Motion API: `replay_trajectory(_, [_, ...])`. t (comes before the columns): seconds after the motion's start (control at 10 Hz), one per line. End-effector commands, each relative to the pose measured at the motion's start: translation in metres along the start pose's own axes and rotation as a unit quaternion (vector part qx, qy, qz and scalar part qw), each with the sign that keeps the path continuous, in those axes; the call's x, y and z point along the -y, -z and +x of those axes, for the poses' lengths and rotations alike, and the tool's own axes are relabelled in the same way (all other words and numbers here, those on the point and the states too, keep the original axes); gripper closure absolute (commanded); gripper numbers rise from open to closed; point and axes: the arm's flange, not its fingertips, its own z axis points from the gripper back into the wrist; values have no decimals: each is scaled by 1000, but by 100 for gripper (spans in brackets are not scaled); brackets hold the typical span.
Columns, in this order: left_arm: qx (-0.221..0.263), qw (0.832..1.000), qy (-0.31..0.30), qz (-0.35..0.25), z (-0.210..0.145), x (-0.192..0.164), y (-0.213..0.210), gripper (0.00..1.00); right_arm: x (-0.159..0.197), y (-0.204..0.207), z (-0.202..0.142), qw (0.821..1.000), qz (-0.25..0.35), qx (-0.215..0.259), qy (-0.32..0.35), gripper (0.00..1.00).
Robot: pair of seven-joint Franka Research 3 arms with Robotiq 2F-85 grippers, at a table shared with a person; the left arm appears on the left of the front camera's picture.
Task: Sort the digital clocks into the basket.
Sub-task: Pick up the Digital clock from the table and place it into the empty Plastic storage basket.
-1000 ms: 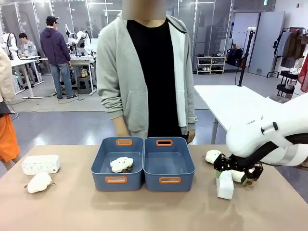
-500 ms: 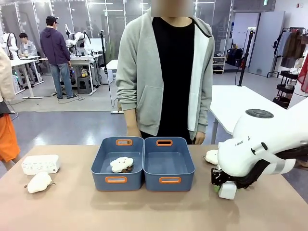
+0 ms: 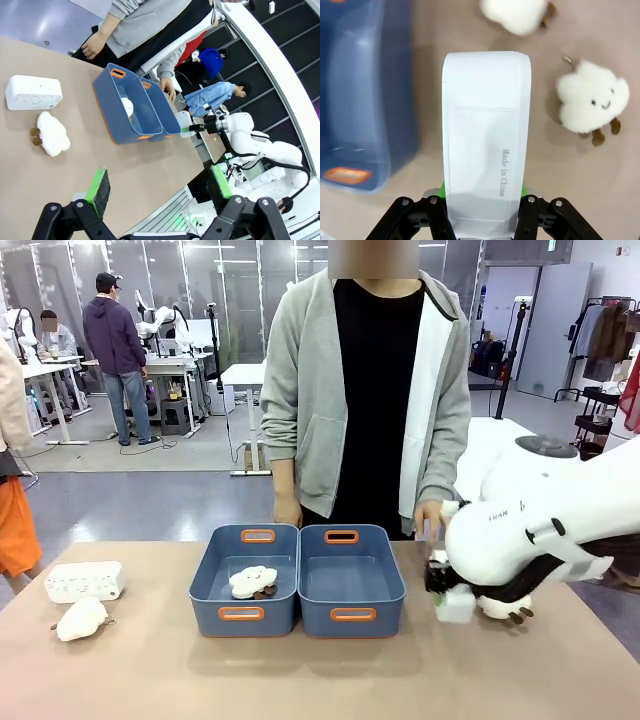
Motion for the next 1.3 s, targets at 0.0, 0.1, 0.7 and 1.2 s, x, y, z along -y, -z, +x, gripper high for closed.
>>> replay_trajectory(0.0, [9,1000,7,-12,2,0,-2,0,-26,-44,-18,994,76,39,-68,63])
replay_trajectory(0.1, [9,1000,7,-12,2,0,-2,0,-46,-56,-20,988,108,55,-95,63])
replay_trajectory(0.7, [9,1000,7,-12,2,0,-2,0,-122,11,11,978,121,110,-134,63])
replay_trajectory(1.2, [9,1000,7,-12,2,0,-2,0,-117,14,7,979,122,103,-128,0])
